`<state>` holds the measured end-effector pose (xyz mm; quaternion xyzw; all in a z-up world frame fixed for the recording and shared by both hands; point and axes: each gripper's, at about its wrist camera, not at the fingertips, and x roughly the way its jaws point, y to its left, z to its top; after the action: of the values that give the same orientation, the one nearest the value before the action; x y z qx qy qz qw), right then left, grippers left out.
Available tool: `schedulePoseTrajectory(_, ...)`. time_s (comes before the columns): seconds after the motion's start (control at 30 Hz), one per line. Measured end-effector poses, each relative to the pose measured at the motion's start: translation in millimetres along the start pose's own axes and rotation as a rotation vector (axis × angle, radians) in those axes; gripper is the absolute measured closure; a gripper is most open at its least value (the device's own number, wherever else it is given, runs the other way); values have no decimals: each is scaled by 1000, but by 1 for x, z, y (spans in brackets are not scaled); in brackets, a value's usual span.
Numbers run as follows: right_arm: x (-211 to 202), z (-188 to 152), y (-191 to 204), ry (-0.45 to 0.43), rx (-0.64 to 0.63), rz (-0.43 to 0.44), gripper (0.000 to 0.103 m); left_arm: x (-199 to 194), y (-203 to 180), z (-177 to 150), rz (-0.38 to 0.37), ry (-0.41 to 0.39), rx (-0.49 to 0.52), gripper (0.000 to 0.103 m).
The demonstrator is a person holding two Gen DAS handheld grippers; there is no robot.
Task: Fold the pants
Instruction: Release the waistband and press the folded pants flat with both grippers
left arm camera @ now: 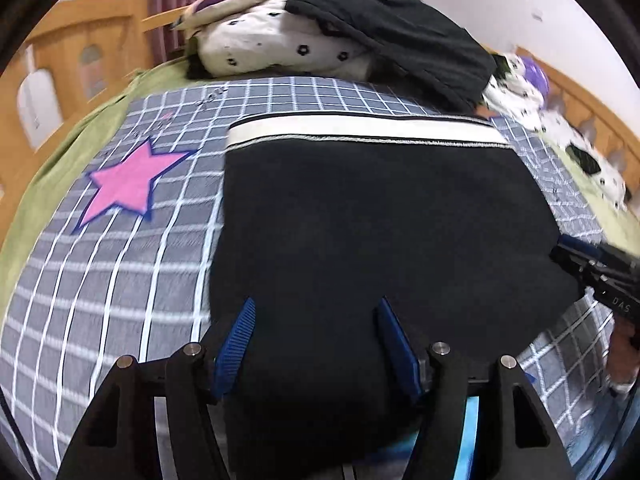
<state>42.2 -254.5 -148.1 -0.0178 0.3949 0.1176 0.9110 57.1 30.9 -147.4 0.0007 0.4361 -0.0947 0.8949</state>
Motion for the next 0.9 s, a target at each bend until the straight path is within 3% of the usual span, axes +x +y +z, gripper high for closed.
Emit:
schedulePoseTrajectory(0.43,-10,-16,7,32,40,-52,66,-11,9,-22,53,30,-25,41)
schedulePoseTrajectory(0.63,-15,-17,7,71,63,-79,65,-16,21,-26,23,87,-113,40)
schedulePoseTrajectory(0.9,-91,3,6,-42,132,-98,64,-94,0,-9,43,-26,-80,39)
